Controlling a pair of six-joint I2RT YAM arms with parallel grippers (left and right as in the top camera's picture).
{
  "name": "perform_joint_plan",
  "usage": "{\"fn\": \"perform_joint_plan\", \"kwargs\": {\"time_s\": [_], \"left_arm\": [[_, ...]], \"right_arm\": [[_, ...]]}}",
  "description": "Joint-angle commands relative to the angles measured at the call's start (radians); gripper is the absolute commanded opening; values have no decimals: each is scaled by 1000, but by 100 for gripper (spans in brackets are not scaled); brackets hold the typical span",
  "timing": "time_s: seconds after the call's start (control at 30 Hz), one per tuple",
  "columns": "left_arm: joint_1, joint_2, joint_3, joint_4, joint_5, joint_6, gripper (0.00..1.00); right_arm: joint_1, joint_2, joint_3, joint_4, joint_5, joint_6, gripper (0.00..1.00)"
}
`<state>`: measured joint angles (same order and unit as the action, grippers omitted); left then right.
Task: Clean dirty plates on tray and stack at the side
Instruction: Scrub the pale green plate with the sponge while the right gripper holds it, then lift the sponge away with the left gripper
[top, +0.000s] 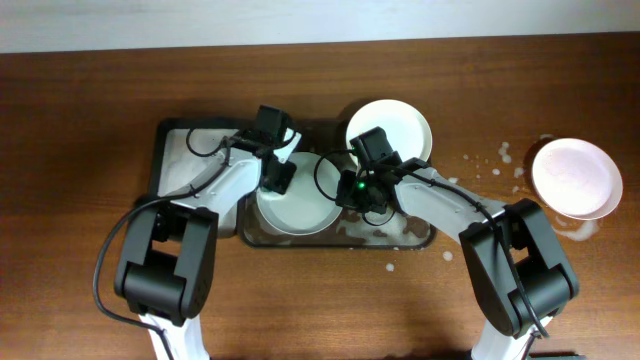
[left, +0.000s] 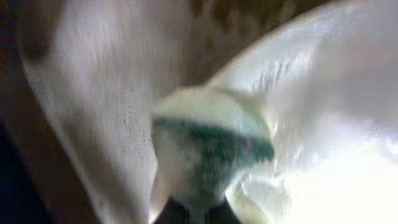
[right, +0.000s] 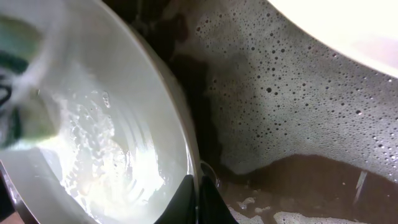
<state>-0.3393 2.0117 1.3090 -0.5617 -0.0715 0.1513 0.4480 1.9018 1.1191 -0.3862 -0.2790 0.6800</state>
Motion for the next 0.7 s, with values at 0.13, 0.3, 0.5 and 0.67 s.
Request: {"fn": "perform_joint_plan", "kwargs": {"time_s": [0.13, 0.3, 0.5, 0.67], "left_arm": [[15, 37, -31, -191, 438, 126, 0], [16, 37, 104, -318, 547, 192, 0], [69, 37, 333, -370, 583, 152, 0], [134, 37, 455, -381, 671, 149, 0]], "right_arm": [[3, 7, -3, -6, 2, -10, 4], [3, 6, -3, -5, -18, -28, 4], [-3, -138, -2, -55, 95, -81, 4], [-77, -302, -2, -214, 283, -108, 4]]}}
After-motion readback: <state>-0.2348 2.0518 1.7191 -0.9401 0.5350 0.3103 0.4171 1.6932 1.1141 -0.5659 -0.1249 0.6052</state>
